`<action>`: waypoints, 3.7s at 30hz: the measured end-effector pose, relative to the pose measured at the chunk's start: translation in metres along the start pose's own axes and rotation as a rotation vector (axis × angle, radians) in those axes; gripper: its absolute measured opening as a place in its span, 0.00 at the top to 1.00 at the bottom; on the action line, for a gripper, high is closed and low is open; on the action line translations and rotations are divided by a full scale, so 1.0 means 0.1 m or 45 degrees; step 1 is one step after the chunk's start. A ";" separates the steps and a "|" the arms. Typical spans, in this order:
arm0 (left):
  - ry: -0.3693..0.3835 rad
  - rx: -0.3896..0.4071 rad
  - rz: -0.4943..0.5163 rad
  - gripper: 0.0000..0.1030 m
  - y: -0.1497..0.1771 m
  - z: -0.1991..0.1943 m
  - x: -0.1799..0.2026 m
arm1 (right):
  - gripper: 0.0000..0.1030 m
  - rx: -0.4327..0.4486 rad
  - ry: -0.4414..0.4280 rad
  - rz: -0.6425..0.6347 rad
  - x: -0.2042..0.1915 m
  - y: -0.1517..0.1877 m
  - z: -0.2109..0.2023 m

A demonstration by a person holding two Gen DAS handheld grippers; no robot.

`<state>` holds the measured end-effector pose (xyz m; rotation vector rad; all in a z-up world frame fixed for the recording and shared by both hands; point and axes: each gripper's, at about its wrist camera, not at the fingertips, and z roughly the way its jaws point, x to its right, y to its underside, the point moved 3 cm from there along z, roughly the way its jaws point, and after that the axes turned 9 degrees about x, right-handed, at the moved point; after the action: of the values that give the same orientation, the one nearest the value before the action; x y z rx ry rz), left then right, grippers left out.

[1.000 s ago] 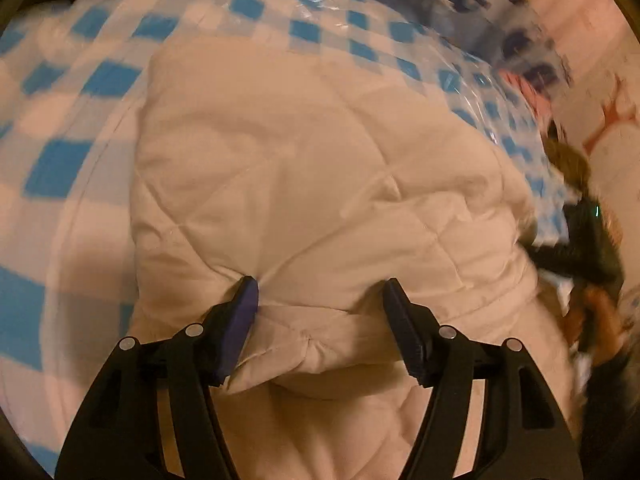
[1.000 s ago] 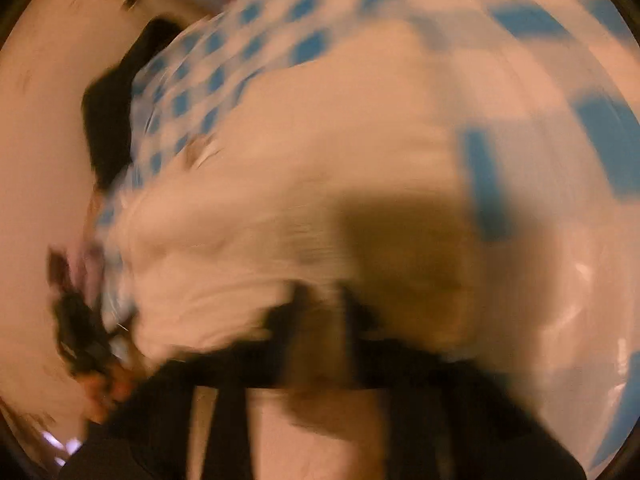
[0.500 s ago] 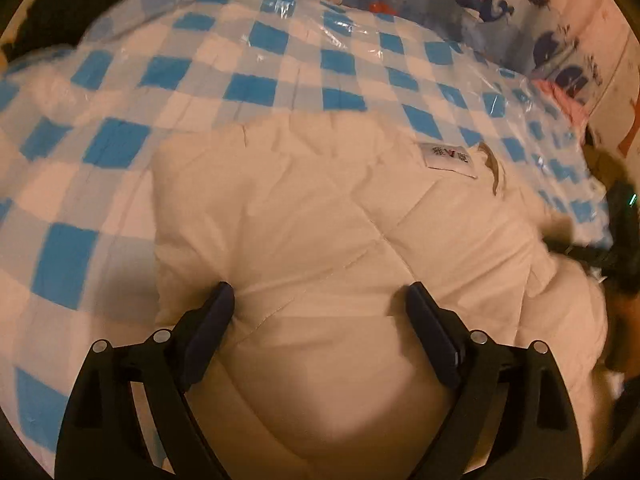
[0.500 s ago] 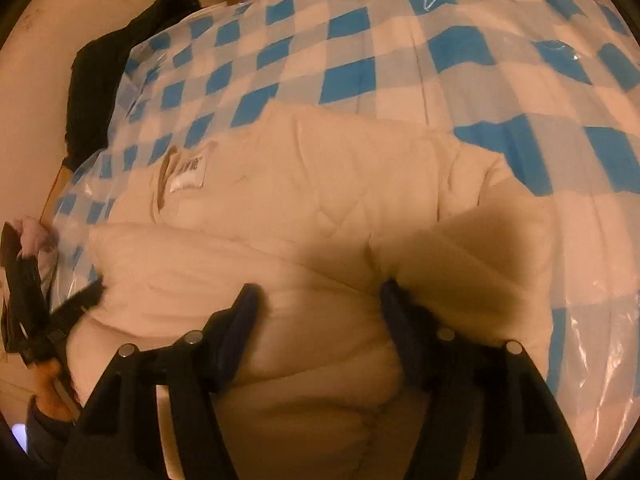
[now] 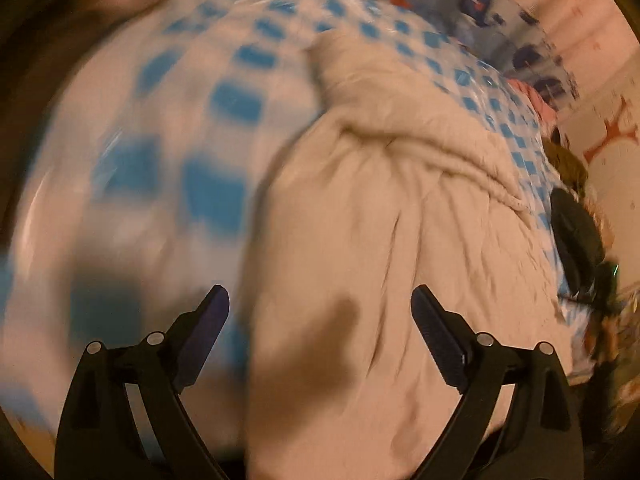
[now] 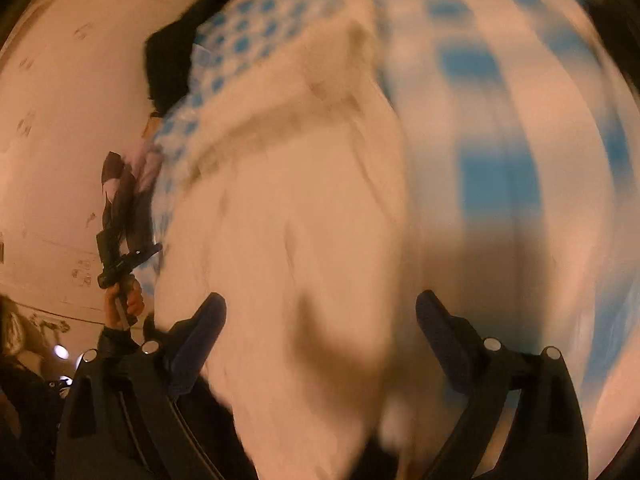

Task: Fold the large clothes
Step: 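Grasp the jacket hem with both grippers to fold it toward the collar, then lift the hem with both grippers and carry it toward the collar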

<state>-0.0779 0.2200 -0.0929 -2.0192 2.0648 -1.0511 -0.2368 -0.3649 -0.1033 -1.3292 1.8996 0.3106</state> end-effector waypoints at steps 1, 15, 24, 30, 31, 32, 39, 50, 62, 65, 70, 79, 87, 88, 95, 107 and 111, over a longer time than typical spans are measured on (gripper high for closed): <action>0.005 0.001 -0.044 0.14 0.11 -0.07 -0.09 | 0.11 0.009 -0.033 0.039 0.06 0.12 -0.04; 0.179 -0.149 -0.305 0.14 1.08 -0.18 -0.39 | 0.10 -0.114 -0.200 0.033 -0.24 0.70 -0.06; 0.296 -0.162 -0.261 0.14 1.27 -0.04 -0.19 | 0.07 -0.203 -0.099 0.036 -0.19 0.82 0.19; 0.314 -0.173 -0.249 0.52 1.29 -0.03 -0.17 | 0.07 -0.172 -0.110 0.007 -0.19 0.83 0.16; 0.312 -0.174 -0.248 0.56 1.30 -0.03 -0.18 | 0.10 -0.162 -0.115 -0.008 -0.21 0.85 0.17; 0.313 -0.176 -0.247 0.63 1.30 -0.03 -0.19 | 0.22 -0.148 -0.128 -0.017 -0.23 0.85 0.16; 0.320 -0.137 -0.232 0.84 1.28 -0.08 -0.12 | 0.80 -0.040 -0.159 -0.006 -0.33 0.90 0.24; 0.418 -0.010 -0.125 0.88 1.09 -0.74 0.17 | 0.84 0.180 -0.337 -0.132 -0.73 0.88 -0.45; 0.339 -0.166 -0.287 0.40 1.41 -0.26 -0.24 | 0.48 -0.005 -0.263 -0.044 -0.37 0.99 -0.12; 0.325 -0.175 -0.301 0.35 1.43 -0.15 -0.22 | 0.45 -0.031 -0.254 -0.019 -0.33 0.94 -0.01; 0.337 -0.184 -0.286 0.34 1.45 -0.03 -0.11 | 0.63 -0.037 -0.234 -0.029 -0.31 0.96 0.11; 0.403 -0.109 -0.272 0.89 1.37 -0.21 0.01 | 0.85 0.152 -0.332 -0.062 -0.53 0.98 -0.09; 0.495 0.000 -0.095 0.90 1.32 -0.95 0.35 | 0.86 0.203 -0.417 -0.126 -0.73 1.17 -0.51; 0.501 -0.011 -0.069 0.90 1.36 -1.00 0.38 | 0.86 0.203 -0.413 -0.113 -0.69 1.21 -0.55; 0.416 -0.201 -0.139 0.57 1.65 -0.58 0.19 | 0.63 0.057 -0.317 -0.020 -0.41 1.36 -0.27; 0.430 -0.078 -0.114 0.93 1.69 -0.76 0.21 | 0.85 0.240 -0.471 -0.027 -0.52 1.40 -0.46; 0.442 -0.011 -0.049 0.94 1.62 -1.03 0.30 | 0.85 0.299 -0.569 -0.019 -0.53 1.45 -0.60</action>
<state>-0.2715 0.2195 -0.0839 -2.0059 2.1910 -1.4953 -0.3832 -0.3026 -0.0587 -1.0169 1.4991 0.3333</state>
